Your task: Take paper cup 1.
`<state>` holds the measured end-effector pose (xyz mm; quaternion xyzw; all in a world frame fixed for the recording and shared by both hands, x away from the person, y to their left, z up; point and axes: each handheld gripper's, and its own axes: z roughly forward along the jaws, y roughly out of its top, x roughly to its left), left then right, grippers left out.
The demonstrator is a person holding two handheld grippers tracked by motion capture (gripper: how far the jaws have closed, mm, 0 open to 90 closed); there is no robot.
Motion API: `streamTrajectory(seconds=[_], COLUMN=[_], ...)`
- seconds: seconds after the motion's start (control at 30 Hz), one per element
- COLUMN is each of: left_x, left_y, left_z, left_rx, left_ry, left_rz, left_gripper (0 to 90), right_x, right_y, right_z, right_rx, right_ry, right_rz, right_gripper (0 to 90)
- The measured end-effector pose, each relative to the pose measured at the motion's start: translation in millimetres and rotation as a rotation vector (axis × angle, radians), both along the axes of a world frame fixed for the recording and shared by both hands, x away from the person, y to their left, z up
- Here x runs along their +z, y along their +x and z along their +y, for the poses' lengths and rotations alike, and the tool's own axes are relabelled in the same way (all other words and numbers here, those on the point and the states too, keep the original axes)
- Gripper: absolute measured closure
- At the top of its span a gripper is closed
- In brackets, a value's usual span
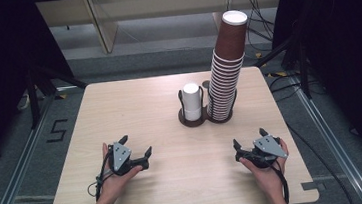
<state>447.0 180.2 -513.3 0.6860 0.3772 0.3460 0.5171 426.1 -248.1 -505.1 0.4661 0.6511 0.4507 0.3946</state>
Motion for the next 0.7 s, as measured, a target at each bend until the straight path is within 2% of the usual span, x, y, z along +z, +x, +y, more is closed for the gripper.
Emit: streamTrajectory(seconds=[0.03, 0.07, 0.1, 0.13, 0.2, 0.23, 0.3, 0.37, 0.4, 0.43, 0.47, 0.5, 0.53, 0.57, 0.6, 0.63, 0.7], left_x=[0.9, 1.3, 2.3, 5.9, 9.4, 18.1, 20.3, 25.7, 27.1, 28.6, 30.3, 31.3, 32.2, 33.0, 33.6, 33.7, 33.7], left_y=[-0.6, 0.0, 1.9, 2.4, 2.2, 5.0, 8.3, 18.4, 22.0, 25.3, 29.4, 32.0, 35.1, 38.6, 42.2, 46.3, 51.6], left_z=[0.6, 0.6, -0.1, -2.4, -3.8, -7.8, -10.4, -18.4, -21.2, -24.3, -28.0, -30.1, -33.2, -36.2, -39.1, -42.6, -47.4], left_rx=[0.005, 0.005, -0.011, -0.032, -0.041, -0.063, -0.082, -0.117, -0.132, -0.141, -0.152, -0.157, -0.157, -0.15, -0.142, -0.144, -0.153], left_ry=[-0.006, -0.042, -0.06, -0.041, -0.037, -0.07, -0.076, -0.098, -0.106, -0.109, -0.105, -0.098, -0.095, -0.096, -0.106, -0.117, -0.12], left_rz=[0.018, 0.037, 0.041, 0.037, 0.036, 0.023, 0.007, 0.045, 0.055, 0.061, 0.057, 0.048, 0.042, 0.041, 0.05, 0.07, 0.081], left_gripper=[4.8, 4.0, 2.7, 2.1, 1.9, 1.5, 1.0, 0.7, 0.6, 0.6, 0.9, 1.2, 2.0, 2.7, 4.0, 4.9, 4.8], right_x=[0.2, 0.2, 0.1, 0.1, 0.1, 1.1, 3.8, 10.4, 12.8, 15.7, 19.4, 23.2, 25.7, 28.7, 32.6, 35.7, 43.8], right_y=[1.1, 0.7, 1.1, 2.2, 2.3, 3.3, 5.5, 9.0, 8.0, 9.0, 11.3, 12.7, 13.2, 15.1, 18.5, 20.6, 27.0], right_z=[-0.7, 0.0, 0.2, 0.4, 0.5, 0.8, 1.9, 6.1, 9.5, 12.7, 13.9, 17.7, 18.9, 21.7, 21.3, 24.7, 30.3], right_rx=[0.019, 0.016, 0.021, 0.034, 0.029, 0.024, 0.033, 0.042, 0.038, 0.044, 0.07, 0.083, 0.075, 0.08, 0.092, 0.102, 0.115], right_ry=[-0.006, -0.012, -0.022, -0.031, -0.028, -0.015, 0.01, -0.005, 0.019, 0.026, 0.008, 0.025, 0.013, 0.027, -0.004, 0.028, 0.033], right_rz=[-0.007, -0.005, -0.003, 0.004, 0.004, 0.008, 0.019, -0.012, 0.005, -0.001, -0.014, -0.018, -0.017, -0.026, -0.048, -0.034, -0.049], right_gripper=[3.2, 3.1, 3.1, 3.1, 3.2, 3.2, 3.3, 3.6, 3.7, 3.8, 4.1, 4.6, 5.6, 7.4, 8.8, 9.7, 11.3])
